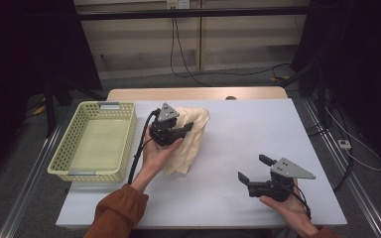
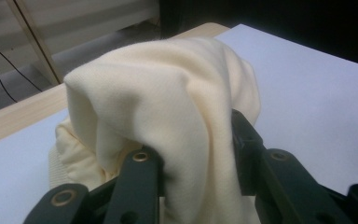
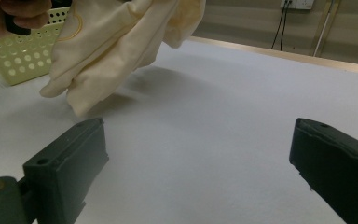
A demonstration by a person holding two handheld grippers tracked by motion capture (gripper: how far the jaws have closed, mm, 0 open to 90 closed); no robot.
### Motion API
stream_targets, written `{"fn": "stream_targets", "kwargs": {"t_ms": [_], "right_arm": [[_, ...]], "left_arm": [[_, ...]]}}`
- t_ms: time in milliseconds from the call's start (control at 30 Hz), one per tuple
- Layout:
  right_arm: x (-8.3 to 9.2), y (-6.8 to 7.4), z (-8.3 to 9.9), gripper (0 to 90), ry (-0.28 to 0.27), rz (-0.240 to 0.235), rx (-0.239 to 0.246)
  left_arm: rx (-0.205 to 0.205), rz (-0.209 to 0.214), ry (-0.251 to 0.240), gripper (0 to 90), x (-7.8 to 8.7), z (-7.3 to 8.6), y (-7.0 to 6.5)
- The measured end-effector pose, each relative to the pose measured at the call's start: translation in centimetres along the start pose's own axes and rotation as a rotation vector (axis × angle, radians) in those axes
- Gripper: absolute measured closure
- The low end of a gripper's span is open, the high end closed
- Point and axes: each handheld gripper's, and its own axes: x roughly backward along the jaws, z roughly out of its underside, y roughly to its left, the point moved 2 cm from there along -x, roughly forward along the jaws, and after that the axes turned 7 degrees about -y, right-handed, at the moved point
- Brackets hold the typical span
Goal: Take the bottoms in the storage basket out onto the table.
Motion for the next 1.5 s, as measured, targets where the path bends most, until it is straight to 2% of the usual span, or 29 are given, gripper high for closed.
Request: {"fn": "stream_targets", "kwargs": {"t_ms": [167, 367, 467, 700, 900, 1033, 1200, 1367, 1500], "right_arm": [[0.0, 0.0, 0.0, 4.2, 0.000, -0.002, 0.002], [0.0, 0.0, 0.0, 4.2, 0.000, -0.001, 0.001], [0.0, 0.0, 0.0, 4.2, 0.001, -0.001, 0.001], [0.0, 0.0, 0.0, 4.2, 0.000, 0.000, 0.001], [0.0, 0.0, 0.0, 4.2, 0.001, 0.001, 0.001], [0.0, 0.0, 0.0, 4.2, 0.001, 0.001, 0.002], [0.0, 0.0, 0.0, 4.2, 0.003, 0.004, -0.003], [0.0, 0.0, 0.0, 4.2, 0.001, 0.004, -0.004], [0.0, 0.0, 0.0, 4.2, 0.002, 0.003, -0.003]], "left_arm": [[0.010, -0.007, 0.021, 68.9, -0.5, 0.6, 0.2], [0.012, -0.005, 0.024, 68.7, -0.8, 0.8, 0.2], [0.018, -0.034, 0.034, 68.6, -1.0, 0.9, 0.3], [0.028, -0.044, 0.047, 67.7, -1.4, 1.3, 0.6], [0.020, -0.041, 0.058, 67.3, -1.7, 1.4, 0.6], [-0.002, -0.045, 0.079, 66.9, -2.3, 1.6, 0.5], [0.006, -0.045, 0.083, 66.1, -3.0, 1.6, 0.4], [0.000, -0.043, 0.108, 65.1, -3.6, 1.6, 0.5], [0.015, -0.039, 0.119, 63.9, -4.0, 1.8, 0.6]]}}
